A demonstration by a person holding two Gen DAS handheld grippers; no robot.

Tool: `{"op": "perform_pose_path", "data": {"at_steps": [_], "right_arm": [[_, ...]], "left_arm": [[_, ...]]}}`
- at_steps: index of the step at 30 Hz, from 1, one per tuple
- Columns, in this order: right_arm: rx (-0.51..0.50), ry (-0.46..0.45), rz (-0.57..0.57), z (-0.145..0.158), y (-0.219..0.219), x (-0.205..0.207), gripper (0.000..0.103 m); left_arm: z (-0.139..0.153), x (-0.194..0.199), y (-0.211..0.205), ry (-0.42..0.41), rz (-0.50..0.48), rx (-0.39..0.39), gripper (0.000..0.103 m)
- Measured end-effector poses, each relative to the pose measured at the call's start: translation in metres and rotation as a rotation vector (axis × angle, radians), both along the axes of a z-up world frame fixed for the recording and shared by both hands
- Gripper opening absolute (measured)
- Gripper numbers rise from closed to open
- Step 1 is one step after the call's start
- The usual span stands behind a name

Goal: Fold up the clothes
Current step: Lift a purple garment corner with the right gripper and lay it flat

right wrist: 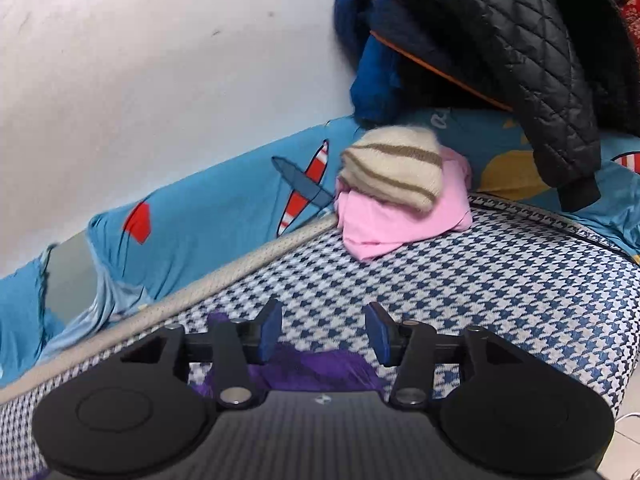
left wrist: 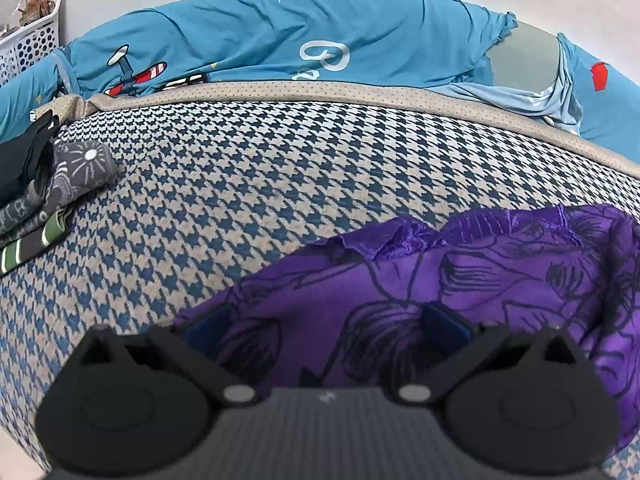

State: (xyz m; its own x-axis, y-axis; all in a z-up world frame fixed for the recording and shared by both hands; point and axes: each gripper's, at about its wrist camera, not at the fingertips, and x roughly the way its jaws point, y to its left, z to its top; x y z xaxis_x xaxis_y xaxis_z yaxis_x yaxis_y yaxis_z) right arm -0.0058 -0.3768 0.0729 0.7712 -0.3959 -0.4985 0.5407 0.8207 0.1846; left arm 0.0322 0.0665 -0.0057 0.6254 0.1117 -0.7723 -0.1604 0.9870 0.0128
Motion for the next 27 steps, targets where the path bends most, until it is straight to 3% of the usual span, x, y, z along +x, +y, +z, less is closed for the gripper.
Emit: {"op": "perform_pose_path", "data": {"at_steps": [10, 27], "right_arm": [[0.02, 0.053, 0.099, -0.006, 0.015, -0.014, 0.059], [0.091, 0.162, 0.076, -0.02, 0.007, -0.023, 0.06]], "left_arm": [[0.004, -0.012, -0.002, -0.02, -0.02, 0.035, 0.103], [0.006, -0.037, 0.001, -0.041, -0.027, 0.054, 0.103]]}}
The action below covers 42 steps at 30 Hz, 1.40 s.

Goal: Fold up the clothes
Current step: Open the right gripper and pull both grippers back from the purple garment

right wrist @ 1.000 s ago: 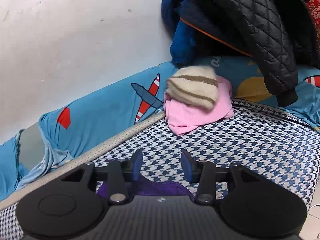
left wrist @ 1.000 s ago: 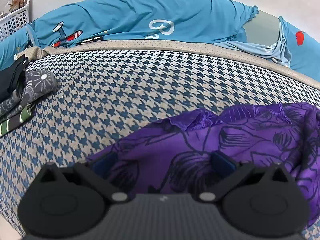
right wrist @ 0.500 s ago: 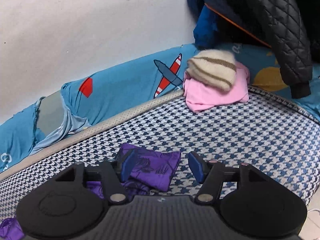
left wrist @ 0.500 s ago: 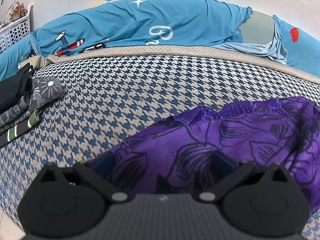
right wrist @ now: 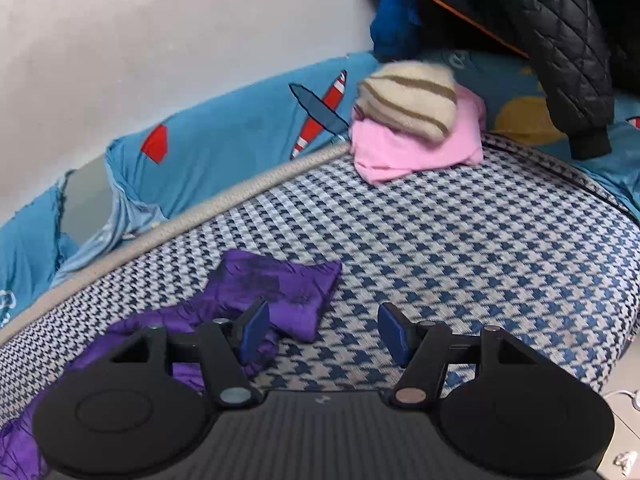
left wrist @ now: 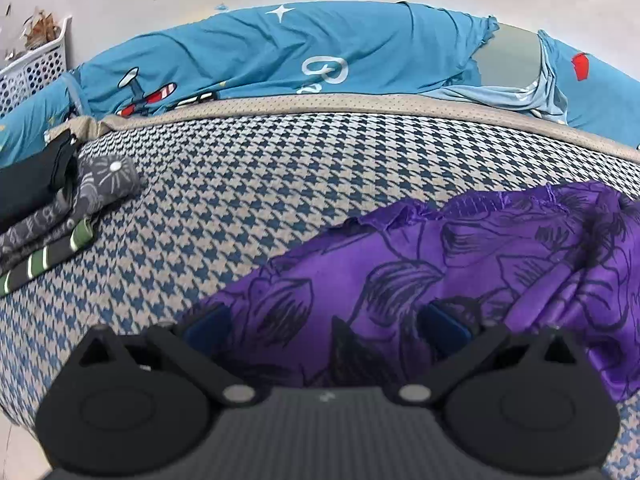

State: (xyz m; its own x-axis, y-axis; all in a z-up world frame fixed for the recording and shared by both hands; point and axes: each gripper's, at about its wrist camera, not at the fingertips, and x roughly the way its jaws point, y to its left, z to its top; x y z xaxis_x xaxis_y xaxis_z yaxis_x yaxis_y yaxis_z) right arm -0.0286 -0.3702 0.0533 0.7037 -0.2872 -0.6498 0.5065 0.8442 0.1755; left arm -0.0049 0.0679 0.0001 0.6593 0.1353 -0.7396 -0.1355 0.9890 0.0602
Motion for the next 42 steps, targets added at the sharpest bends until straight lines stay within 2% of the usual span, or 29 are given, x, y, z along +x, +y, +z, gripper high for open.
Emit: {"op": "perform_pose_path", "data": {"at_steps": [12, 26, 33, 42], "right_arm": [[0.016, 0.032, 0.011, -0.005, 0.001, -0.007, 0.06], [0.118, 0.049, -0.045, -0.012, -0.01, -0.02, 0.06], [0.1, 0.087, -0.024, -0.014, -0.006, -0.017, 0.06], [0.106, 0.085, -0.02, -0.014, -0.005, -0.018, 0.06]], "left_arm": [[-0.005, -0.018, 0.002, 0.001, 0.028, -0.012, 0.103], [-0.008, -0.035, 0.008, -0.003, 0.054, -0.042, 0.103], [-0.008, -0.041, 0.009, -0.01, 0.055, -0.042, 0.103], [-0.007, -0.043, 0.008, -0.012, 0.053, -0.039, 0.103]]}}
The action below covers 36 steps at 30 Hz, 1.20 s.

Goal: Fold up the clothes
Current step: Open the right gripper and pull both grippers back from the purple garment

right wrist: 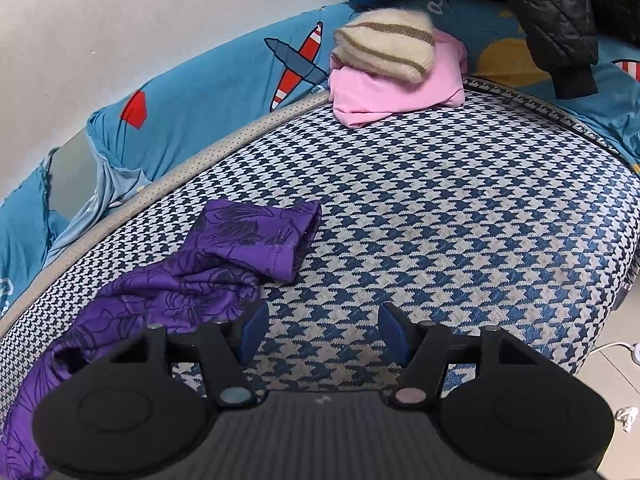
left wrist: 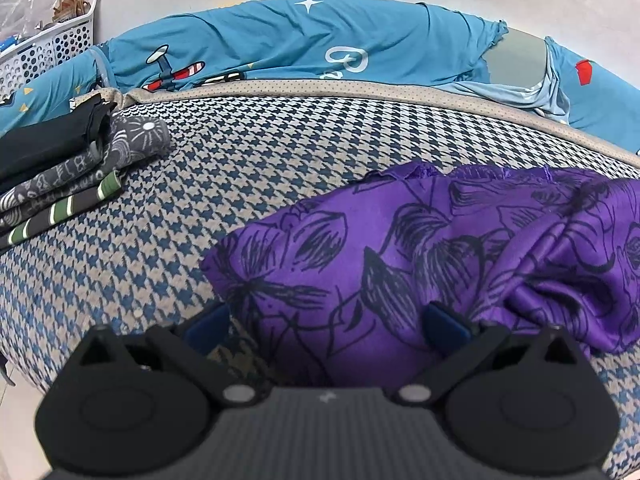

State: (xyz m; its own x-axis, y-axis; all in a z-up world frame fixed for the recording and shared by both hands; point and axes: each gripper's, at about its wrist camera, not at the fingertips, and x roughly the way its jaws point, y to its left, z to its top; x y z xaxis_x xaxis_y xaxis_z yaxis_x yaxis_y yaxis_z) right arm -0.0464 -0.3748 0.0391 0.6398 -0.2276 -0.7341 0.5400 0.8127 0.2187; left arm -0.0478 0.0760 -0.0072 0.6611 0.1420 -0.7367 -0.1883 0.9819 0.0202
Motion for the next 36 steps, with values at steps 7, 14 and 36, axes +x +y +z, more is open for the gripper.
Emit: {"op": "perform_pose_path", "data": {"at_steps": [7, 14, 36], "right_arm": [[-0.005, 0.003, 0.001, 0.0, 0.001, 0.0, 0.06], [-0.02, 0.024, 0.051, -0.008, 0.011, 0.01, 0.06], [-0.174, 0.141, 0.233, -0.036, 0.094, 0.081, 0.06]], "left_arm": [[0.0, -0.008, 0.001, -0.001, 0.006, -0.008, 0.103], [0.001, -0.028, 0.008, -0.009, 0.038, -0.033, 0.103], [-0.015, -0.09, -0.002, 0.056, -0.007, 0.073, 0.103]]}}
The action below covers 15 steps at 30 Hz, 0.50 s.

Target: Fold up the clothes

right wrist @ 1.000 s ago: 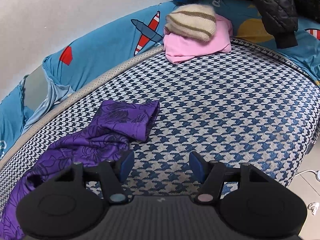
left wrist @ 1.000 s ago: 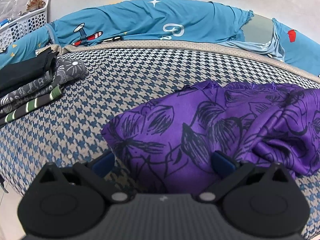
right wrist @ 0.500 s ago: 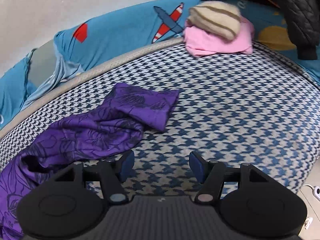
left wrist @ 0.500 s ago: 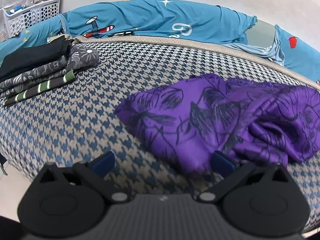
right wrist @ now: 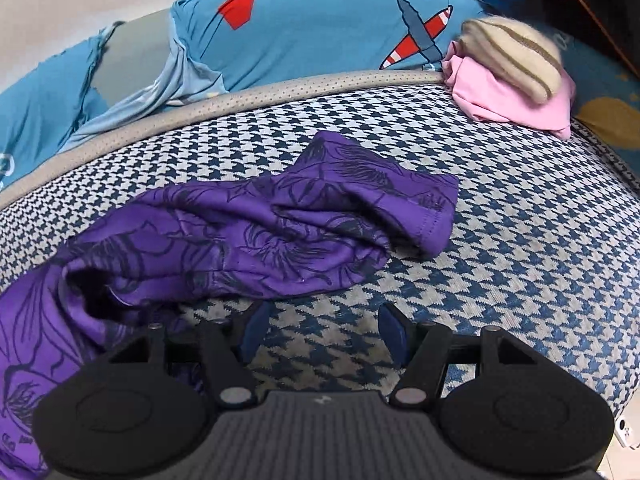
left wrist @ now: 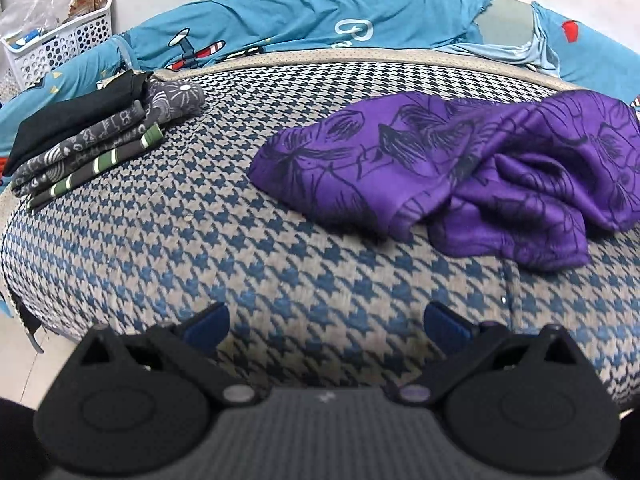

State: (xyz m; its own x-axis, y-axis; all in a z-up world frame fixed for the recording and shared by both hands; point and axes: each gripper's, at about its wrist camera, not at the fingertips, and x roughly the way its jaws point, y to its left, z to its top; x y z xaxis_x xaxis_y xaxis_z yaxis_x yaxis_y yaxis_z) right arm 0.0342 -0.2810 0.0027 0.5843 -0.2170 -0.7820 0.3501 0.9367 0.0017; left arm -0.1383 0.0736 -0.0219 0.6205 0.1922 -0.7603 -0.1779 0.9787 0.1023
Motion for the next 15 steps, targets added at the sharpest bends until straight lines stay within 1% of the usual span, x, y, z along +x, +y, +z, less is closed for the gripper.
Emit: {"op": "perform_pose_path", "data": {"at_steps": [9, 14, 15], "right_arm": [[0.024, 0.014, -0.031, -0.002, -0.01, 0.001, 0.06], [0.026, 0.016, -0.03, -0.001, -0.012, 0.001, 0.06], [0.026, 0.016, -0.025, -0.001, -0.012, 0.001, 0.06]], "left_arm": [[-0.005, 0.001, -0.002, 0.019, -0.016, 0.012, 0.103], [-0.001, -0.005, -0.002, -0.009, -0.02, 0.011, 0.103], [-0.003, -0.005, -0.003, 0.001, -0.021, 0.013, 0.103]]}}
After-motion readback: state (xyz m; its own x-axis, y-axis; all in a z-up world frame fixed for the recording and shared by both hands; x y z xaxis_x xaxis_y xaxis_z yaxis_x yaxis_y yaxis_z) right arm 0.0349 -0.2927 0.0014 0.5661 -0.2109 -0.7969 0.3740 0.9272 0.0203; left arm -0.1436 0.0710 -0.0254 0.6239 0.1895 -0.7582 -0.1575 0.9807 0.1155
